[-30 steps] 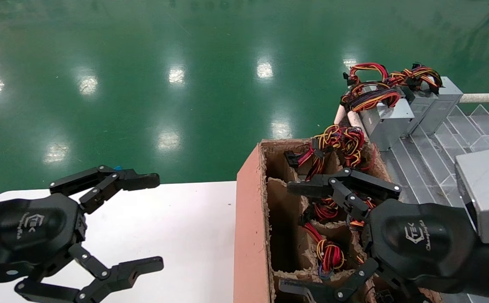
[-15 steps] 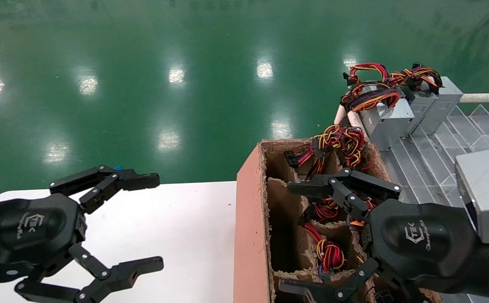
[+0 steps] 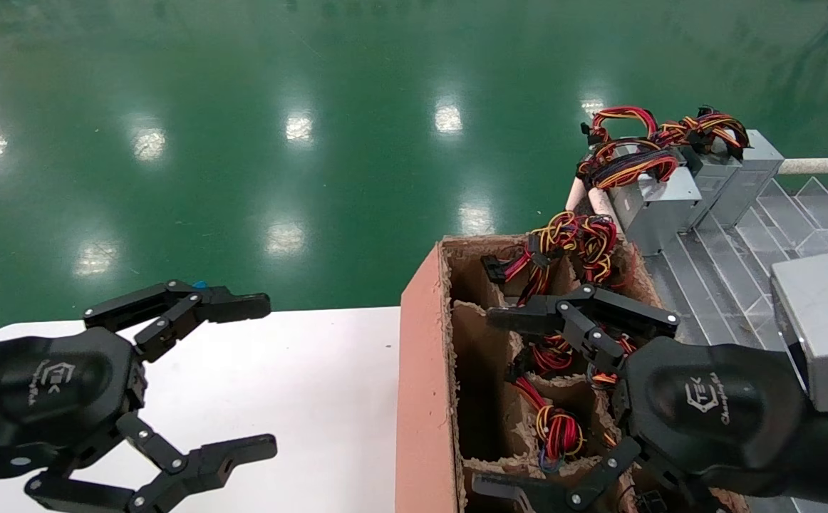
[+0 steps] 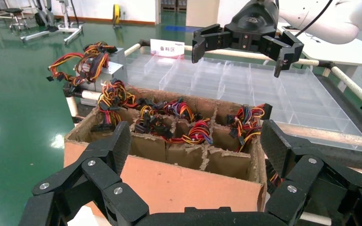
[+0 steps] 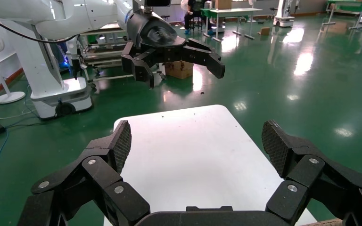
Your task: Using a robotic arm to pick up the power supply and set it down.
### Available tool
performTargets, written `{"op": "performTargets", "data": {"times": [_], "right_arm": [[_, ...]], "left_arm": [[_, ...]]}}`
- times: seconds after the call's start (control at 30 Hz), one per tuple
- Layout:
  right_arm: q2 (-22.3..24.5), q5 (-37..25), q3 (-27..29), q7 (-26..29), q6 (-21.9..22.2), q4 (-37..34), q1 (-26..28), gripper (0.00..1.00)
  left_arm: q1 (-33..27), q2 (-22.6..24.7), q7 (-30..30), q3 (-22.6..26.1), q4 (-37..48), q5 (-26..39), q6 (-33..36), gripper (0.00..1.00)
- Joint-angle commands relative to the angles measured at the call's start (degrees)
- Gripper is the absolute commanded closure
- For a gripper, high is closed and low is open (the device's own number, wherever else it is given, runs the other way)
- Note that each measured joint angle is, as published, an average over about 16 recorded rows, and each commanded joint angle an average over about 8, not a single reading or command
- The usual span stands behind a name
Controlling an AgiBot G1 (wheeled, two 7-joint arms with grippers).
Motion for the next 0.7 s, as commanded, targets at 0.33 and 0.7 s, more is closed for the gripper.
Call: {"op": "performTargets", "data": {"times": [0.33, 0.7], "right_arm": [[0.0, 0.0, 0.0, 0.0, 0.0, 0.0, 0.0, 0.0], [0.0, 0.0, 0.0, 0.0, 0.0, 0.0, 0.0, 0.0]], "left_arm": [[0.0, 0.0, 0.0, 0.0, 0.0, 0.0, 0.0, 0.08], [0.0, 0.0, 0.0, 0.0, 0.0, 0.0, 0.0, 1.0]]}}
